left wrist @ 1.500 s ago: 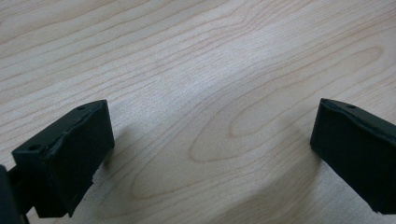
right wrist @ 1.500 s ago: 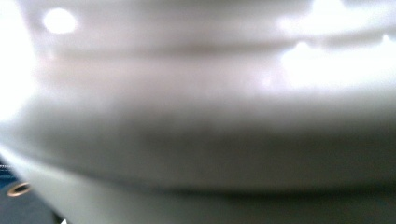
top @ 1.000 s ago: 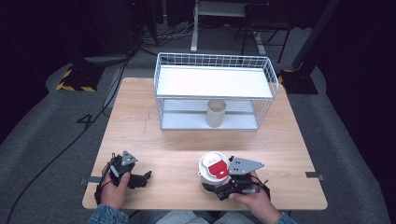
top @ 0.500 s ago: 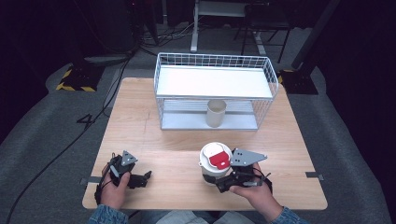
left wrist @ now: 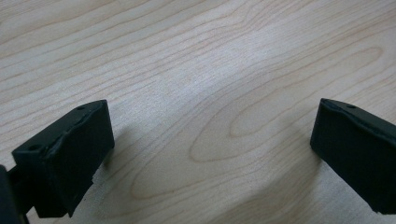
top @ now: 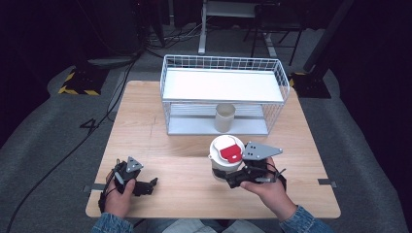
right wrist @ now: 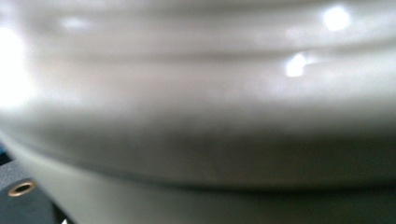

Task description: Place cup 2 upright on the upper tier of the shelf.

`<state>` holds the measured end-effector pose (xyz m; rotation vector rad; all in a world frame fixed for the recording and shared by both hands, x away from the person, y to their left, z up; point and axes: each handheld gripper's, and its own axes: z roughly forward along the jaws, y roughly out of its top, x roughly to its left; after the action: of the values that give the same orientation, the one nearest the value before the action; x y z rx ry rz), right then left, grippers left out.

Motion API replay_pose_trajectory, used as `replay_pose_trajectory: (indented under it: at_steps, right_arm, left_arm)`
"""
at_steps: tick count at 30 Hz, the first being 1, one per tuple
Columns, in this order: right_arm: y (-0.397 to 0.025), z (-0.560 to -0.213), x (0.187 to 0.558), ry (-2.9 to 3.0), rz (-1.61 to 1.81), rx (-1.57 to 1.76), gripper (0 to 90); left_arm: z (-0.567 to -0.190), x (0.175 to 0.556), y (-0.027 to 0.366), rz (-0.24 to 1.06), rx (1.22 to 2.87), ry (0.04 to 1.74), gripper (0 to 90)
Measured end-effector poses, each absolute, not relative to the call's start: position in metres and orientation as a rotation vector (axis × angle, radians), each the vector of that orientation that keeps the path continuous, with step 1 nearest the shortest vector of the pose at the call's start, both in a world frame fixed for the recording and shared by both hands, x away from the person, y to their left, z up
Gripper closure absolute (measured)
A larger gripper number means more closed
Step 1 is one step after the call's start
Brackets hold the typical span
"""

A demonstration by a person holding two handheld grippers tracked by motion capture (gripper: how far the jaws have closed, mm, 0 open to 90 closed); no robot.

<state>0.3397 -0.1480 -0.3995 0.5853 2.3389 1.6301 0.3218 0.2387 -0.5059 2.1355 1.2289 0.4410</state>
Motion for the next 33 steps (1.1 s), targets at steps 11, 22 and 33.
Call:
replay_pose_trajectory:
  at_steps: [11, 22, 33]
  right_arm:
    - [-0.146, -0.374, 0.357, 2.306, 1.588, 0.611, 8.8]
    - [-0.149, -0.356, 0.375, 2.273, 1.591, 0.646, 8.9]
    - [-0.154, -0.329, 0.396, 2.25, 1.566, 0.655, 8.9]
  left_arm:
    - [-0.506, 0.322, 0.239, 0.441, 2.136, 1.229, 0.1]
    - [-0.506, 0.322, 0.239, 0.441, 2.136, 1.229, 0.1]
    - [-0.506, 0.322, 0.239, 0.442, 2.135, 1.229, 0.1]
